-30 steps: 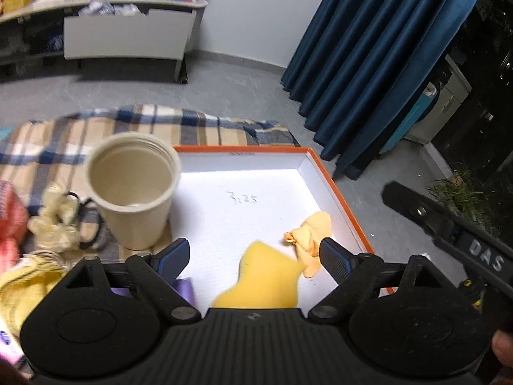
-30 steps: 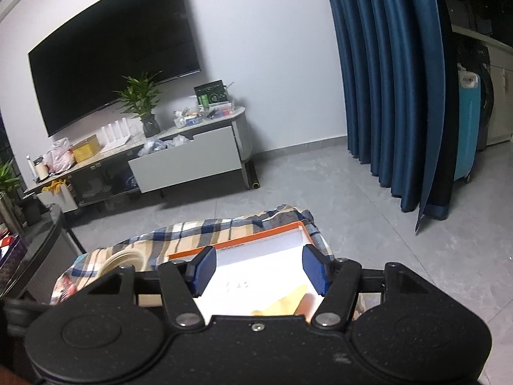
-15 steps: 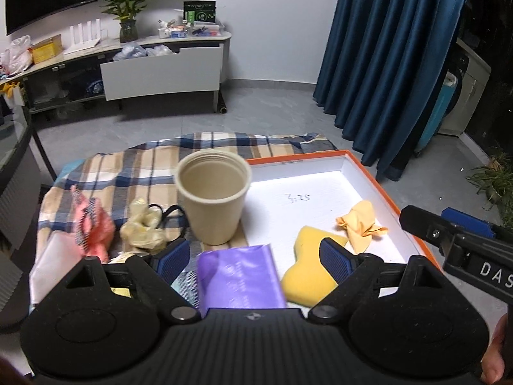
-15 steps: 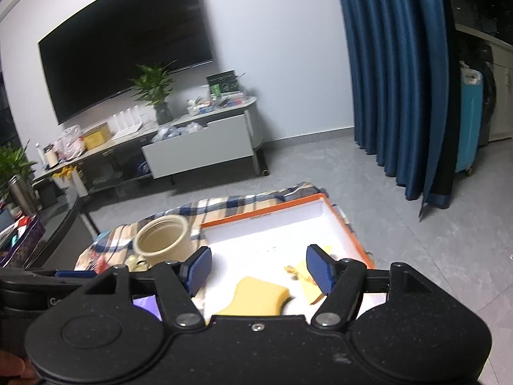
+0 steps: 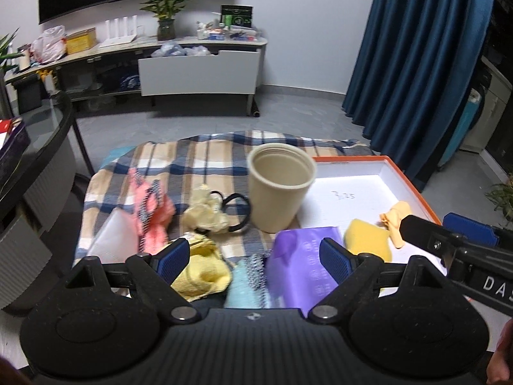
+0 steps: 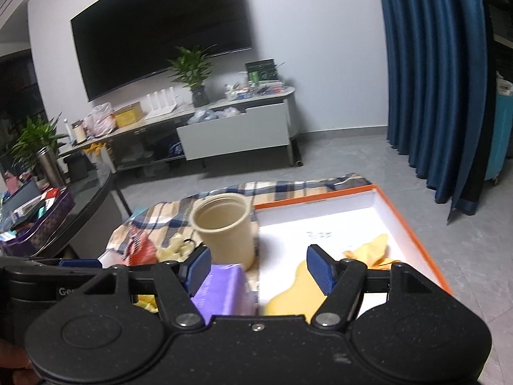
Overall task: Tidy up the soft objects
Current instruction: 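Move both tools back toward the pile of soft items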
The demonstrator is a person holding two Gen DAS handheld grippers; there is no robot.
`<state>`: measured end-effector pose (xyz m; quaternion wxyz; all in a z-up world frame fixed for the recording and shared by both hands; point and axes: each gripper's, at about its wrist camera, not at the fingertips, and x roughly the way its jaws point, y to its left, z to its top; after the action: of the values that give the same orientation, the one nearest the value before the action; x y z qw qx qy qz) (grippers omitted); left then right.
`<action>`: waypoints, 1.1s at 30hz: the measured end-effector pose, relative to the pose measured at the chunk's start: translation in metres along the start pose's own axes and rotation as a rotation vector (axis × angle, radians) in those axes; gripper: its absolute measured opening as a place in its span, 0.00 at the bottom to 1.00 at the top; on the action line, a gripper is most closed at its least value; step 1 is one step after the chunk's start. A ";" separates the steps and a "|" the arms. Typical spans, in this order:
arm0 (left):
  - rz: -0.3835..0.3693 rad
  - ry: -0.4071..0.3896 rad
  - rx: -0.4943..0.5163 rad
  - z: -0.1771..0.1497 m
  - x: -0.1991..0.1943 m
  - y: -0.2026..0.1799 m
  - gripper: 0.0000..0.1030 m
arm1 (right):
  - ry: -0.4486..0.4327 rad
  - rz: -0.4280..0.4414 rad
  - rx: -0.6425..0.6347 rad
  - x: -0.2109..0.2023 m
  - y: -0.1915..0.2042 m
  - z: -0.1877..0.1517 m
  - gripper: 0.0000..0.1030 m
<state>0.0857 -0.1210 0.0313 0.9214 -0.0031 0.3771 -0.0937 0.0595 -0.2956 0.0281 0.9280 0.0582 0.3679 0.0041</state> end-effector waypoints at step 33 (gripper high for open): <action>0.118 0.075 -0.161 -0.063 0.004 0.134 0.87 | 0.086 0.158 -0.152 0.018 0.084 -0.034 0.77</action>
<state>0.0674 0.0140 -0.0270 0.9074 -0.0516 0.4171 -0.0089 0.0522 -0.2082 0.0009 0.9099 0.0162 0.4003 0.1075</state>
